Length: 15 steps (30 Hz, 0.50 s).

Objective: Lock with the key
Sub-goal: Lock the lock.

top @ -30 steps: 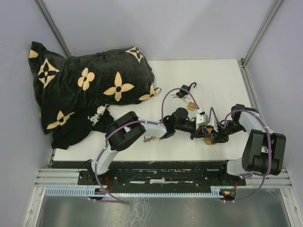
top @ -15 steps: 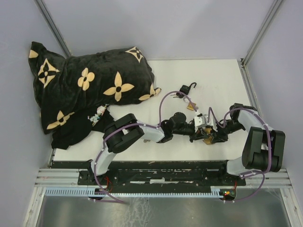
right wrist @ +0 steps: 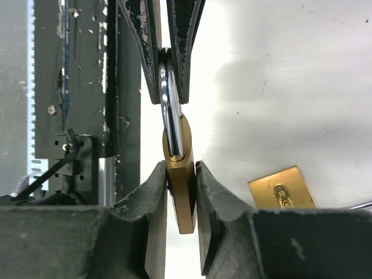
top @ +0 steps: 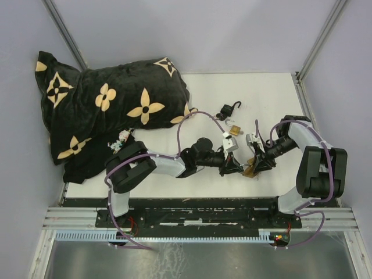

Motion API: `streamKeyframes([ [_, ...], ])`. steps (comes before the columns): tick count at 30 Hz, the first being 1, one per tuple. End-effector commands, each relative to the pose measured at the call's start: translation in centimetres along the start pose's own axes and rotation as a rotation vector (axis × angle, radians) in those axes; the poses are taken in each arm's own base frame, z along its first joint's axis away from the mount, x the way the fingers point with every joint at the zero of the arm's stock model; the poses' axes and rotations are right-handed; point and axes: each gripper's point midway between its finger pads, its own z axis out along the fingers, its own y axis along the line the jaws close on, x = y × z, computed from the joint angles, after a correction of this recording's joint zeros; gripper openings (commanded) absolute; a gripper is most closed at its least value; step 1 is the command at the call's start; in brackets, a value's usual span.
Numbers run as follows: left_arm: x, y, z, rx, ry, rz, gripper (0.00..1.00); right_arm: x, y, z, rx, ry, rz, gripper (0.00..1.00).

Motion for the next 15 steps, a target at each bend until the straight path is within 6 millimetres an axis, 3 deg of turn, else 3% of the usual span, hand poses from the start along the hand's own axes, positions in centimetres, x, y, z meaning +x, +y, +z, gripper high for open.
streamKeyframes([
  [1, 0.6, -5.5, -1.4, 0.179, 0.056, -0.135, 0.03, -5.9, -1.0, -1.3, 0.052, -0.163, -0.075, 0.07],
  [6, -2.1, -5.1, -3.1, 0.162, -0.075, -0.218, 0.03, -7.5, -1.8, -1.2, 0.09, -0.163, -0.013, 0.09],
  [9, -4.7, -5.2, -4.9, 0.171, -0.22, -0.269, 0.03, -8.6, -2.0, -1.4, 0.077, -0.188, 0.046, 0.11],
  [15, -8.1, -6.5, -7.4, 0.189, -0.381, -0.359, 0.03, -13.2, -0.8, -1.9, -0.074, -0.323, 0.155, 0.25],
])
